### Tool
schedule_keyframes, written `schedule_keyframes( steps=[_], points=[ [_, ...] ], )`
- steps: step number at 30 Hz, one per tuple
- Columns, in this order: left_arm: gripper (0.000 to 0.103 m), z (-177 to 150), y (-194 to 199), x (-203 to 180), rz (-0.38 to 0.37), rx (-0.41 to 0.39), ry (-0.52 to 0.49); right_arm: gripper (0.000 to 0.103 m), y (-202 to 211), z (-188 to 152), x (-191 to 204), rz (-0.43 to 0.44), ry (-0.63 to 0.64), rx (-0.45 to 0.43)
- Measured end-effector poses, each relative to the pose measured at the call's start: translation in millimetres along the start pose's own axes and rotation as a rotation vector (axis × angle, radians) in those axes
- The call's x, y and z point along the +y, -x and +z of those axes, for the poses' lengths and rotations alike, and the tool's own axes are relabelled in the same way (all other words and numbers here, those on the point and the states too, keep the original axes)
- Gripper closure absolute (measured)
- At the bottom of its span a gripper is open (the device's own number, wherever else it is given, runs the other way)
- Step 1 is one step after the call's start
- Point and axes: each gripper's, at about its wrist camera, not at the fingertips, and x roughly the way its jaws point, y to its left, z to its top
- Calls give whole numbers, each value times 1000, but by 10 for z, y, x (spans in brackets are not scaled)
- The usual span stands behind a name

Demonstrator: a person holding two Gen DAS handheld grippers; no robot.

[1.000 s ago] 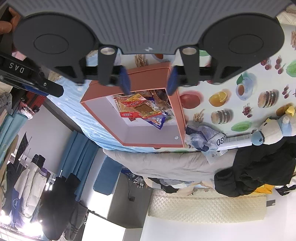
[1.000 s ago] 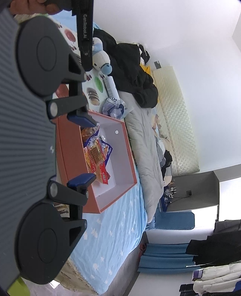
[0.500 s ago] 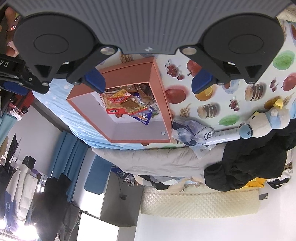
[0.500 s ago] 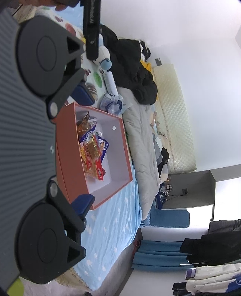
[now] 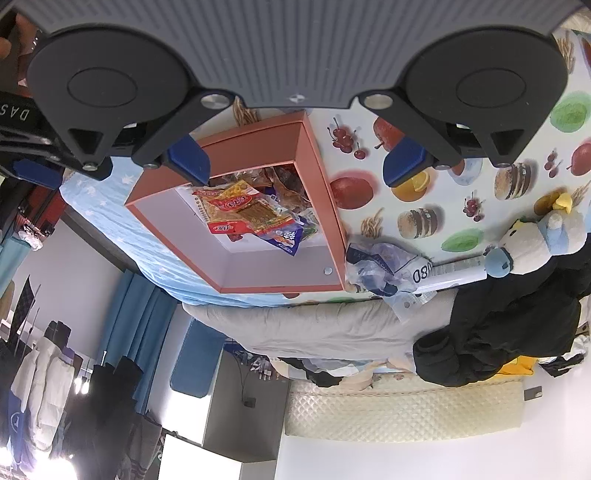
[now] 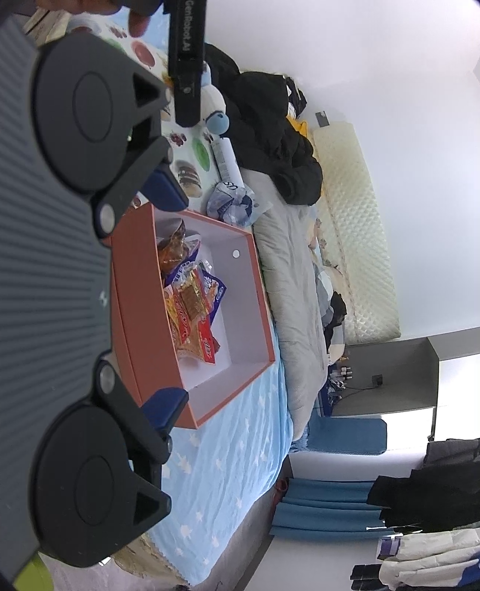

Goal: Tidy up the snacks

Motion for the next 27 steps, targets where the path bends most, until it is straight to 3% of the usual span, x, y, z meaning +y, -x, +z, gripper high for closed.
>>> schedule_keyframes(
  steps=[27],
  points=[
    [2,18,-65,37,-2,21,12,0,-80,-9,-6,-4,-12,8]
  ],
)
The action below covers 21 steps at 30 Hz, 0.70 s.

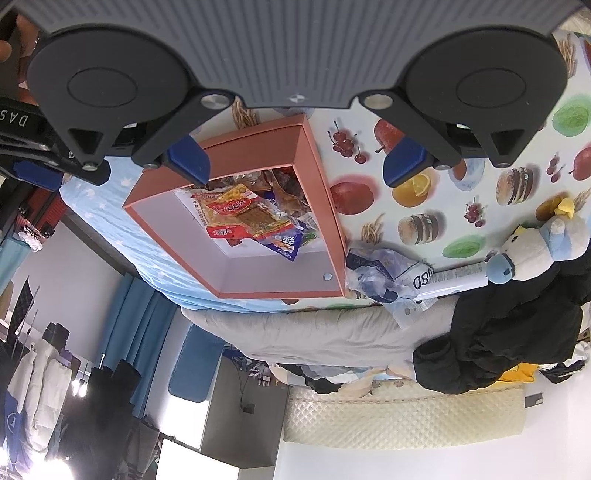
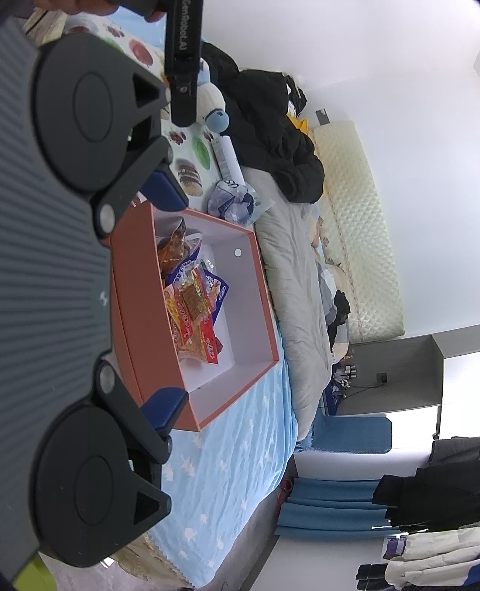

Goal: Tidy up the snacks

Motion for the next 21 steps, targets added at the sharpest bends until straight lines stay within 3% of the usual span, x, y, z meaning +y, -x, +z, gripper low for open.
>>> schedule_keyframes(
  steps=[21],
  points=[
    [1,61,44,-32,2,-4,-13,0,-7,18,55,13,0,2]
  ],
)
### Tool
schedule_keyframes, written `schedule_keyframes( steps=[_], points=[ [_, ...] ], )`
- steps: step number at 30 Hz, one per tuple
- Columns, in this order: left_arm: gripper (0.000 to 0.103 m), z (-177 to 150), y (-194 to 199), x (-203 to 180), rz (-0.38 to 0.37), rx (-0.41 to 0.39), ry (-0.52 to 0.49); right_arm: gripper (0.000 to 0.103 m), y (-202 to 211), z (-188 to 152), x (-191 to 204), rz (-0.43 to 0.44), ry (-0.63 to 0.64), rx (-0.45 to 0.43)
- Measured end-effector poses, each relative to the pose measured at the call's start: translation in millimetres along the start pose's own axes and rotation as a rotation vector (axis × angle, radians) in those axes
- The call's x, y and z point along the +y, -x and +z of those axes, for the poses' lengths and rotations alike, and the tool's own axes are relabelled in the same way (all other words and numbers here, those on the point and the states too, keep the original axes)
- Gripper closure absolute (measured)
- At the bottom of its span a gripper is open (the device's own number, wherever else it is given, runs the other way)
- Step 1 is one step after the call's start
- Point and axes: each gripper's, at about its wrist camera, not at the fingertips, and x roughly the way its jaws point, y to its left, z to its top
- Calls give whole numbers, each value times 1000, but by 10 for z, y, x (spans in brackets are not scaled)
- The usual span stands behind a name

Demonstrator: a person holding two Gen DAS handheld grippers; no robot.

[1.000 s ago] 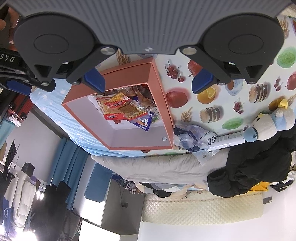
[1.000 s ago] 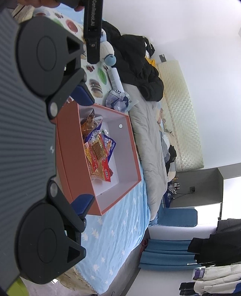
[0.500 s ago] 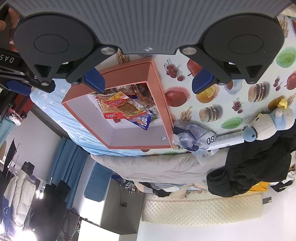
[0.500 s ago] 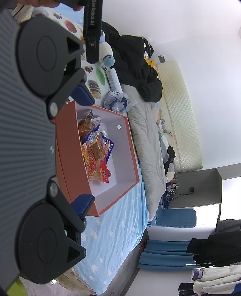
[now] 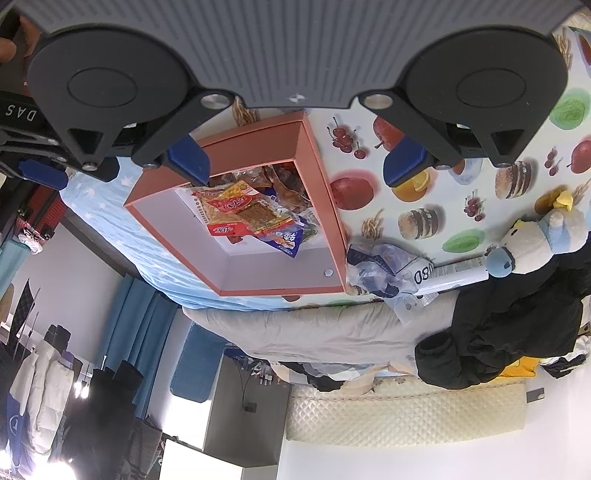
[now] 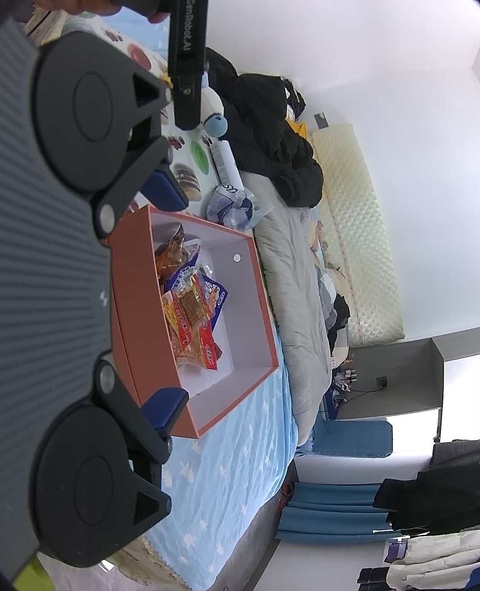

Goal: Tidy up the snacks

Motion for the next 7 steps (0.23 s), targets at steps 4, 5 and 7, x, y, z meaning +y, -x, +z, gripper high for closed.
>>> schedule_keyframes(
  steps=[4,5,7],
  points=[
    [1,0,1,-2,-1,1,2,0,-6,6,5,-2,0,-1],
    [1,-4,4,-5,-4,3,2,0,-8,5,-1,-2,-1,-2],
    [1,-7,-3,-8,-6,9,1,0,-14,-3,-4,-4,-4,0]
  ],
)
